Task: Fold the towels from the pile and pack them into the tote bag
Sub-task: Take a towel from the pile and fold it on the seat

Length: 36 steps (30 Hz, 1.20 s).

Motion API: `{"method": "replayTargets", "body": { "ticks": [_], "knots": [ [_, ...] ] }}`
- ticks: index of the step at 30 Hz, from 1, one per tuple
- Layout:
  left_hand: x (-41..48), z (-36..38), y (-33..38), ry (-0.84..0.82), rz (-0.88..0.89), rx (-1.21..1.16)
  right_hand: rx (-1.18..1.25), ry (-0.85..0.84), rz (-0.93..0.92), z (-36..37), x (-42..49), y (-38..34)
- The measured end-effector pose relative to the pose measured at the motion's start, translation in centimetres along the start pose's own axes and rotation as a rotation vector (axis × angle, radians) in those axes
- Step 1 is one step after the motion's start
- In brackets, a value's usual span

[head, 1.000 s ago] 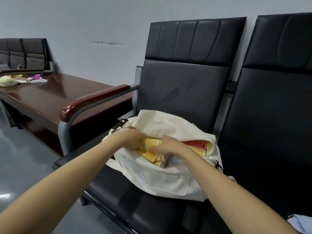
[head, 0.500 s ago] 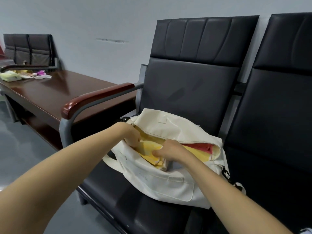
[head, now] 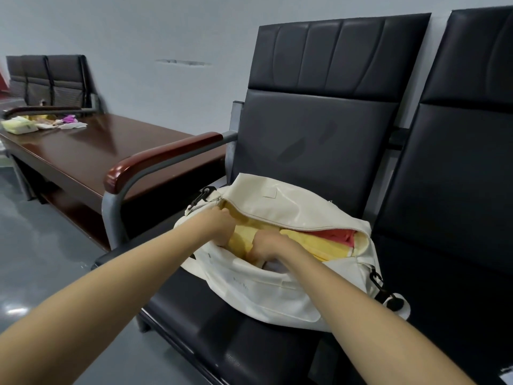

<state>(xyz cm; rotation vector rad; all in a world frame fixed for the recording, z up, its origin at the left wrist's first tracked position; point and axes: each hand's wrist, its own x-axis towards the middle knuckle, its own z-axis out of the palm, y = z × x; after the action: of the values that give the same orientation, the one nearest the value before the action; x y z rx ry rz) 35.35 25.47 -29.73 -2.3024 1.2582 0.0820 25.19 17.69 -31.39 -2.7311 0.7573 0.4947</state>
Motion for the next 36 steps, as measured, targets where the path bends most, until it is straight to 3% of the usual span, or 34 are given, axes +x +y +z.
{"method": "replayTargets", "body": {
  "ticks": [5,13,18,21,24,27,29,32,36],
  "knots": [
    [0.0,0.7,0.8,-0.12,-0.021,-0.016,-0.142,0.023,-0.003,0.4,0.9,-0.5],
    [1.6,2.5,2.0,0.196,-0.126,-0.129,-0.164,0.337,0.045,0.4,1.6,-0.1],
    [1.5,1.6,2.1,0.211,-0.103,-0.221,-0.128,0.42,0.063,0.5,1.8,-0.1],
    [0.5,0.4,1.0,0.1,-0.074,-0.238,-0.12,0.363,0.023,0.4,1.4,0.2],
    [-1.0,-0.8,0.8,-0.064,-0.064,-0.159,0.123,0.104,-0.039,-0.5,0.1,0.7],
    [-2.4,-1.6,2.1,0.042,-0.096,-0.087,0.021,0.047,-0.014,-0.6,-0.1,0.1],
    [-3.2,-1.5,2.8,0.202,-0.111,-0.068,-0.087,0.12,0.036,-0.2,0.3,-0.3],
    [-3.9,-0.2,3.3,0.202,-0.124,-0.116,-0.081,0.269,0.027,0.5,0.4,0.0],
    [-4.8,1.4,3.6,0.214,-0.175,-0.135,0.156,0.445,-0.233,1.5,-0.2,0.9]
  ]
}}
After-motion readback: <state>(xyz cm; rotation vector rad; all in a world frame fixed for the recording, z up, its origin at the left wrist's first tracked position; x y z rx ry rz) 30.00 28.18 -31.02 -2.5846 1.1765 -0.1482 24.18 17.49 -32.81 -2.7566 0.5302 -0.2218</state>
